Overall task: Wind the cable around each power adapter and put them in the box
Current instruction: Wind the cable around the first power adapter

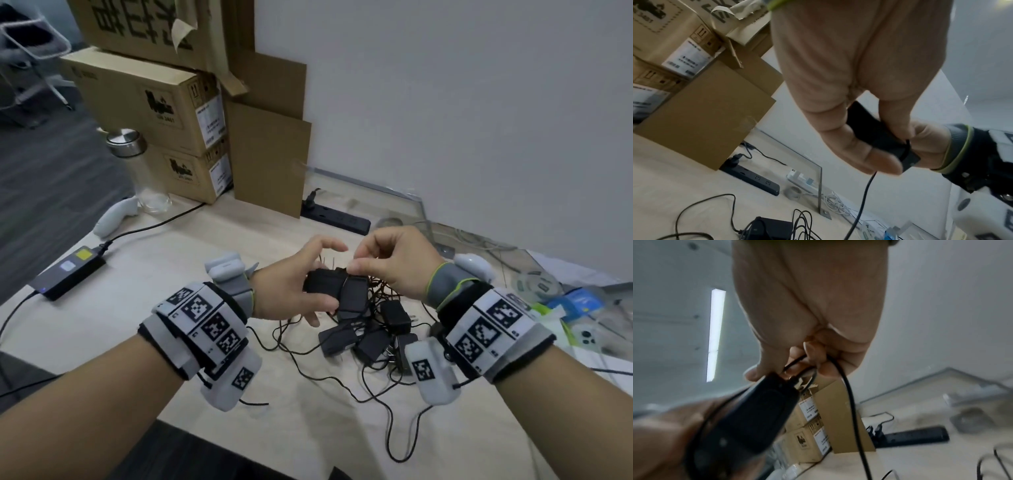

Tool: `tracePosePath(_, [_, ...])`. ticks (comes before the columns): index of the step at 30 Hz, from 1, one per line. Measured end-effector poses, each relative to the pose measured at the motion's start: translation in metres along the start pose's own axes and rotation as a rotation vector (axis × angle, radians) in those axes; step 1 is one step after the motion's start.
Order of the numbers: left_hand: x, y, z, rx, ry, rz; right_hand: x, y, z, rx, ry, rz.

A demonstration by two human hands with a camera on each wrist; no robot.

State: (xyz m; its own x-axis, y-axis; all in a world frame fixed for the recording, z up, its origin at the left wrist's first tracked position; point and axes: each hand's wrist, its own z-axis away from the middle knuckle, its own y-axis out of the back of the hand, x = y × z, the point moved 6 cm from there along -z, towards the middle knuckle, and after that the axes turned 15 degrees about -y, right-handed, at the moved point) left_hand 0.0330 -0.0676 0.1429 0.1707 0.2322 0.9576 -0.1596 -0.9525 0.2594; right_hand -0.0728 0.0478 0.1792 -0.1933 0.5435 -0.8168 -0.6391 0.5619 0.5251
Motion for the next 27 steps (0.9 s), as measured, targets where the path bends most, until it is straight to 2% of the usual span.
tracePosePath(3, [-0.007, 0.004, 0.0, 0.097, 0.057, 0.03, -0.009, 0.002, 0.003, 0.044, 0.039, 0.09])
tracePosePath(6, [-0.006, 0.005, 0.0, 0.101, 0.038, 0.003, -0.022, 0.002, 0.011, 0.101, 0.123, 0.179])
tracePosePath(11, [0.003, 0.003, 0.001, -0.029, -0.017, -0.003, -0.03, -0.005, 0.01, 0.06, 0.157, 0.148])
tracePosePath(16, [0.014, -0.003, 0.002, -0.154, -0.047, 0.016, -0.018, -0.002, 0.005, -0.013, 0.068, 0.058])
tracePosePath(18, [0.02, -0.004, 0.0, -0.159, -0.083, 0.034, -0.008, -0.003, 0.004, -0.029, 0.021, -0.028])
tracePosePath(21, [0.019, 0.001, 0.0, -0.047, -0.128, 0.096, 0.014, -0.008, 0.002, -0.052, -0.098, -0.286])
tracePosePath(24, [0.014, 0.008, 0.003, 0.104, -0.109, 0.208, 0.034, -0.021, 0.003, -0.125, -0.256, -0.538])
tracePosePath(26, [0.012, 0.019, 0.003, 0.281, -0.099, 0.317, 0.041, -0.031, 0.006, -0.158, -0.325, -0.539])
tracePosePath(27, [0.011, 0.027, 0.002, 0.418, -0.082, 0.373, 0.042, -0.036, 0.008, -0.156, -0.332, -0.488])
